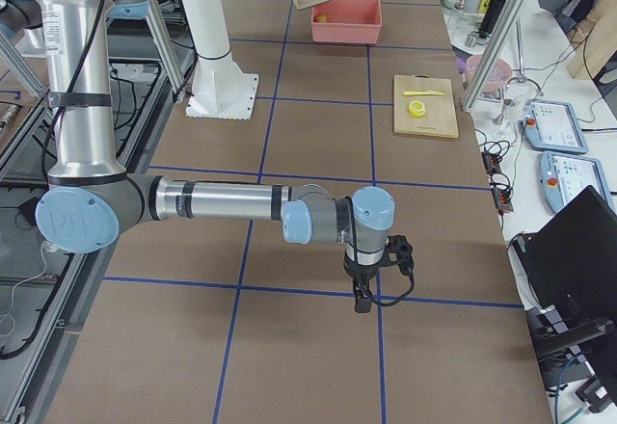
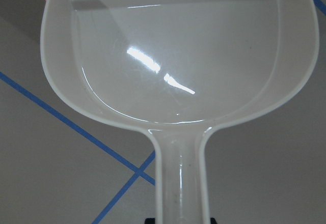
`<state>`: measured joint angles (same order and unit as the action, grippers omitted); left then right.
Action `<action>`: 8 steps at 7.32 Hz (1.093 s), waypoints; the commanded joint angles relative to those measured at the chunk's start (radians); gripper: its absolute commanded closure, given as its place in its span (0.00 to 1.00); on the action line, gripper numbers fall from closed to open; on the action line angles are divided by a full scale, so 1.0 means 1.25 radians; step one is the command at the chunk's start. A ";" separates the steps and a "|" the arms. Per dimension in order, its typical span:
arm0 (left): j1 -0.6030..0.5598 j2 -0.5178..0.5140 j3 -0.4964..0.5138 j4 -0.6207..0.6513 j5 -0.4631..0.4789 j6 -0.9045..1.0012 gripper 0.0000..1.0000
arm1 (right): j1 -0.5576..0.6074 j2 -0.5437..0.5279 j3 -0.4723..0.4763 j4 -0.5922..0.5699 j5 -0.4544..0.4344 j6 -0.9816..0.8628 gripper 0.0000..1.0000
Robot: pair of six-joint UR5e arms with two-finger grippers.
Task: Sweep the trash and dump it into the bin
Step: 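Tilt the dustpan with the left gripper to dump the food into the pink bin, then raise the empty dustpan out of the bin with the left gripper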
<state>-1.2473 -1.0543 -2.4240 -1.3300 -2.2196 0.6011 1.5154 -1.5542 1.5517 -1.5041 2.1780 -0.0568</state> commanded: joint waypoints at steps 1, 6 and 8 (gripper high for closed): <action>-0.086 -0.050 -0.006 -0.011 0.000 0.060 1.00 | 0.000 -0.003 0.022 -0.001 0.009 0.000 0.00; -0.195 -0.378 0.170 -0.048 -0.182 -0.007 1.00 | 0.000 -0.037 0.046 -0.002 0.078 0.137 0.00; -0.079 -0.493 0.228 -0.086 -0.183 -0.029 1.00 | 0.000 -0.040 0.039 -0.001 0.075 0.138 0.00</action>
<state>-1.4434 -1.5789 -2.1806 -1.4119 -2.4353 0.5851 1.5156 -1.6011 1.6052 -1.5070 2.2727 0.1077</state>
